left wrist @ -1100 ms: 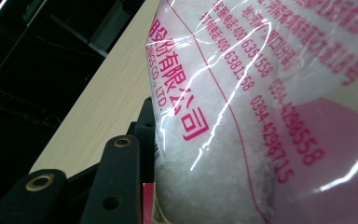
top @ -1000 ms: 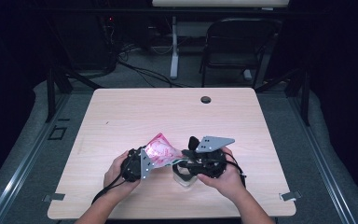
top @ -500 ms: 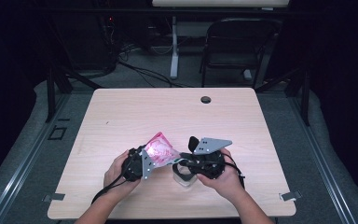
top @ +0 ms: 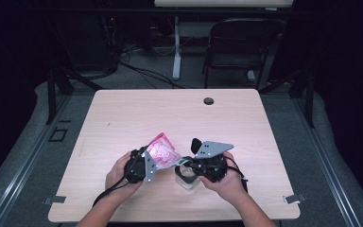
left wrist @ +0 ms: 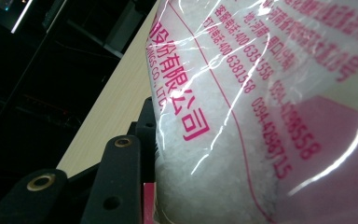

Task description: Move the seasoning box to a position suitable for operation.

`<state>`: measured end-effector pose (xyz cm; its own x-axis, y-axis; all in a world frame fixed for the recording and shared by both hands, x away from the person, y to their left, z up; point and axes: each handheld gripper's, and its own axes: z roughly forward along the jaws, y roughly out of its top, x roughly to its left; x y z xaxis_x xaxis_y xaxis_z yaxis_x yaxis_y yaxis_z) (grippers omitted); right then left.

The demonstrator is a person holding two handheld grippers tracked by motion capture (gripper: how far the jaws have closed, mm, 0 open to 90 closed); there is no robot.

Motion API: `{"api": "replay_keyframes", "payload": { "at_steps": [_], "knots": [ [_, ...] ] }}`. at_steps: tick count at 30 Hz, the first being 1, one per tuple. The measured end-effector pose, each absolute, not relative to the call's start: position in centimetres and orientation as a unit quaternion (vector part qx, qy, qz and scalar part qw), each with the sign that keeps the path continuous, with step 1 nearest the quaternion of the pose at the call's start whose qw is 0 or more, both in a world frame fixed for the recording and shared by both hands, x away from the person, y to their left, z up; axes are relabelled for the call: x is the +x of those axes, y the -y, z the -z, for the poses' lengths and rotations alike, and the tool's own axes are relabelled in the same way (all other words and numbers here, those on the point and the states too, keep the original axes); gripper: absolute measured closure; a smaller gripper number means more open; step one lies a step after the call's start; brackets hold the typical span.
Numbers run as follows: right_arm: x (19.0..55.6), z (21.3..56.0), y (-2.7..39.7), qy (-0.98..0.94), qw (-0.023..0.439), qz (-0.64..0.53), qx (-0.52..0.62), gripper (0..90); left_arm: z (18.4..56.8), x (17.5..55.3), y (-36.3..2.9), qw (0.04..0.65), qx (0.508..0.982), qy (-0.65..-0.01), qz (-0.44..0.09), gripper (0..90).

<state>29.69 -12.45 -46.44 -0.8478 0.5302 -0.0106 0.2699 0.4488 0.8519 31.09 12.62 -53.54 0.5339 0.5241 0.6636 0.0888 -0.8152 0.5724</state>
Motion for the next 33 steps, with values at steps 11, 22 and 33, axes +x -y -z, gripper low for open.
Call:
{"api": "replay_keyframes", "payload": {
  "at_steps": [11, 22, 33],
  "knots": [
    [29.6, 46.8, 12.5, -0.84, 0.143, -0.466, 0.239, 90.0, 53.5, 31.1, -12.5, 0.24, 0.834, -0.174, -0.466, 63.4],
    [29.3, 47.2, 13.0, -0.838, 0.135, -0.47, 0.243, 90.0, 53.0, 30.9, -12.3, 0.232, 0.827, -0.162, -0.485, 63.4],
    [29.0, 47.6, 13.6, -0.836, 0.132, -0.469, 0.252, 90.0, 52.4, 31.0, -11.7, 0.232, 0.818, -0.147, -0.505, 63.5]
  ]
}}
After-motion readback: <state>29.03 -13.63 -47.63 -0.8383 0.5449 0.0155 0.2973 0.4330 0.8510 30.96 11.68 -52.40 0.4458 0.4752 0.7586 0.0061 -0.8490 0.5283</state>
